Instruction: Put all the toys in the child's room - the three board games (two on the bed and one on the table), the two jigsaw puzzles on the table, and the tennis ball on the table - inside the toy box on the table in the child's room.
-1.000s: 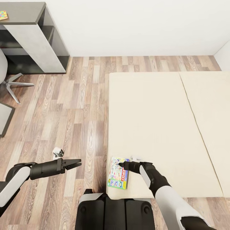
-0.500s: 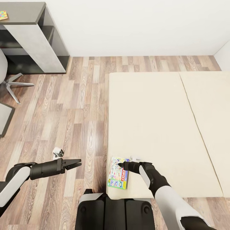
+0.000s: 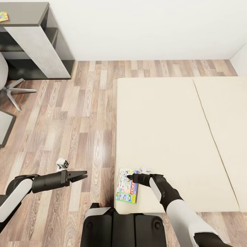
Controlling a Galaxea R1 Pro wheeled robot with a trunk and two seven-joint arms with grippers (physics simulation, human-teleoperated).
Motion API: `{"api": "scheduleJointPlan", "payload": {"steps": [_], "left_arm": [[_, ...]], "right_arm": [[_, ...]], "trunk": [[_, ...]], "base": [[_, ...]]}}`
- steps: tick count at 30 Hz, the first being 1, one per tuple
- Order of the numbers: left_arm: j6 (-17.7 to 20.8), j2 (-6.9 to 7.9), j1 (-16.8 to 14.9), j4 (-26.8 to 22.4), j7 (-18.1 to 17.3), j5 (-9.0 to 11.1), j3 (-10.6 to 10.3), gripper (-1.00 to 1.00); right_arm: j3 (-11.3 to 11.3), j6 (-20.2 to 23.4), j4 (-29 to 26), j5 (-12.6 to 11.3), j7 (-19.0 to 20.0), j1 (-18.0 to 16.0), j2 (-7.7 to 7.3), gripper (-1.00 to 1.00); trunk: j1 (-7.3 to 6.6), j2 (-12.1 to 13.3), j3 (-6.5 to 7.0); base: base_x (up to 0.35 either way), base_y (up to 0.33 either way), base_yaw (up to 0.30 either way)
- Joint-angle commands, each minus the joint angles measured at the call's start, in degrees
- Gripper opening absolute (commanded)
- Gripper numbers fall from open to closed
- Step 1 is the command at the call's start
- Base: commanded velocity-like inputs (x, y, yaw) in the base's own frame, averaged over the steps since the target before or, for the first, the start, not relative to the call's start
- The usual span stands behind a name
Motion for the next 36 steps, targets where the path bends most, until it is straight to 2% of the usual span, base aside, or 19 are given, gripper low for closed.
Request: {"api": "scheduleJointPlan", "payload": {"steps": [1, 36], "left_arm": [[0.23, 0.05, -0.03, 0.02, -0.16, 0.04, -0.07, 1.00], [0.21, 0.13, -0.01, 0.02, -0.17, 0.04, -0.05, 1.00]], "right_arm": [[-0.13, 0.40, -0.07, -0.54, -0.05, -0.01, 0.02, 1.00], [-0.13, 0.40, -0.07, -0.59, 0.14, -0.01, 0.02, 1.00]], "trunk": [[0.03, -0.09, -0.06], [0.03, -0.09, -0.06]], "base": [[0.000, 0.048, 0.000], [0.000, 0.039, 0.000]]}}
